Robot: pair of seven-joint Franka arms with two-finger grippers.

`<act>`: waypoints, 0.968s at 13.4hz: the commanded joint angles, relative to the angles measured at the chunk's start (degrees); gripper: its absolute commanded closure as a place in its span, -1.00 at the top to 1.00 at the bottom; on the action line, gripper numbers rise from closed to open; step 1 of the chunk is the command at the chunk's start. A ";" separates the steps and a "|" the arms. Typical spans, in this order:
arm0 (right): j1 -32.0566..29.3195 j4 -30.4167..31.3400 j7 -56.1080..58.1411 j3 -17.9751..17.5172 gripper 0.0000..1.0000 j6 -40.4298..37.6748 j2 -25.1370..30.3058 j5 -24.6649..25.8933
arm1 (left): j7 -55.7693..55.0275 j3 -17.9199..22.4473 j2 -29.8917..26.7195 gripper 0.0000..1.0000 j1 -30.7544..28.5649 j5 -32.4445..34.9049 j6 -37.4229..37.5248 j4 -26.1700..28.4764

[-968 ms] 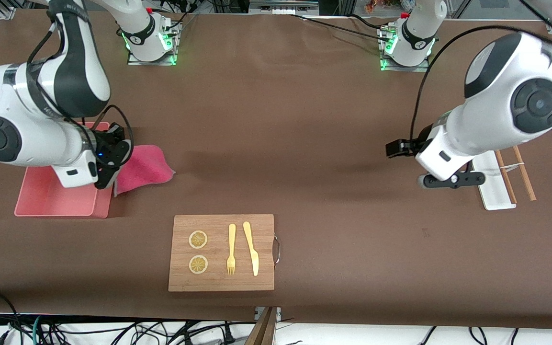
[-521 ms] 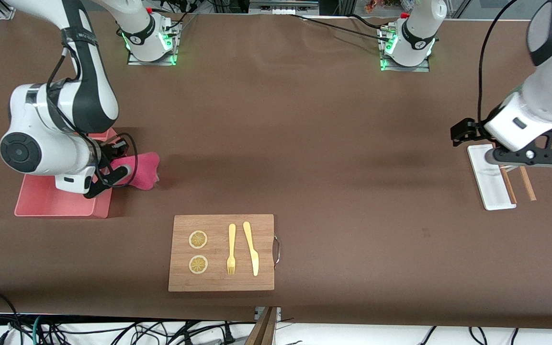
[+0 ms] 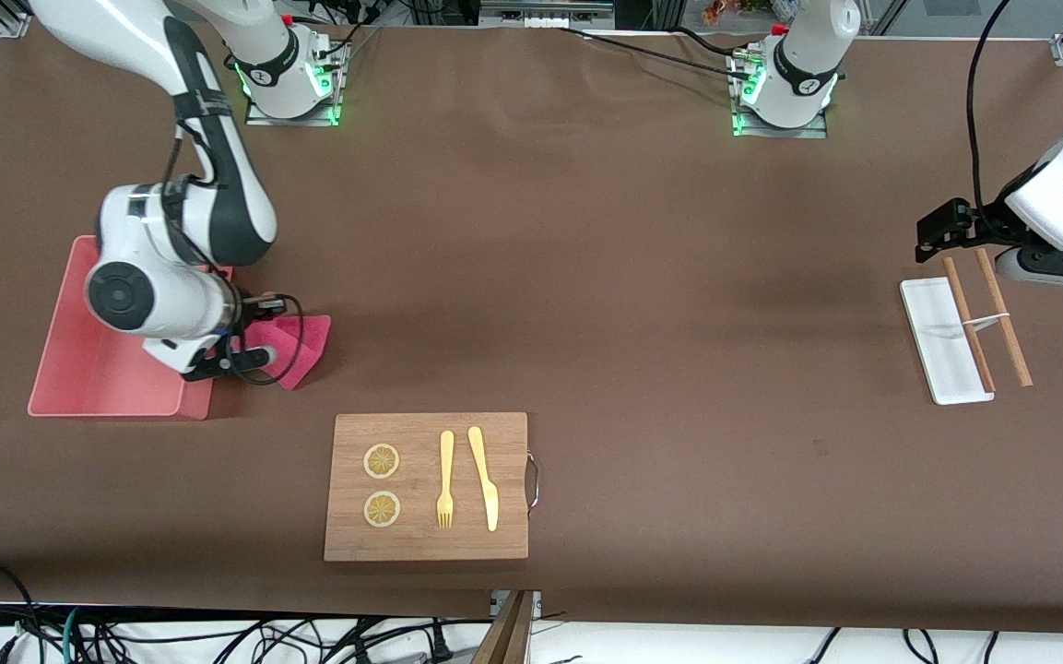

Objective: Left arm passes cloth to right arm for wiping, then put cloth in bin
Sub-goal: 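Wipe the table beside the wooden board with the cloth in the right gripper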

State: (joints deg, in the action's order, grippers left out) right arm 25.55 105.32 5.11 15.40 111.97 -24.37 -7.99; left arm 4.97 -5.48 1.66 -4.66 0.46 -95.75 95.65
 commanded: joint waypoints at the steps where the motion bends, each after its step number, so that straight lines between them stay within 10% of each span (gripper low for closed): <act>1: 4.85 0.24 -5.27 0.16 -1.00 2.36 -1.81 -4.65 | 1.80 0.03 1.06 1.00 -0.88 -0.37 0.74 -1.16; 13: 22.44 -14.95 -42.52 -2.90 -1.00 7.74 -12.55 -15.74 | 1.45 -0.50 1.15 1.00 -1.32 -0.89 0.92 -2.14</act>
State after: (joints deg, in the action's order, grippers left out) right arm 47.65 94.54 -32.32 13.88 120.90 -35.22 -22.65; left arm 5.25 -5.83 2.29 -5.83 0.42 -95.73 95.08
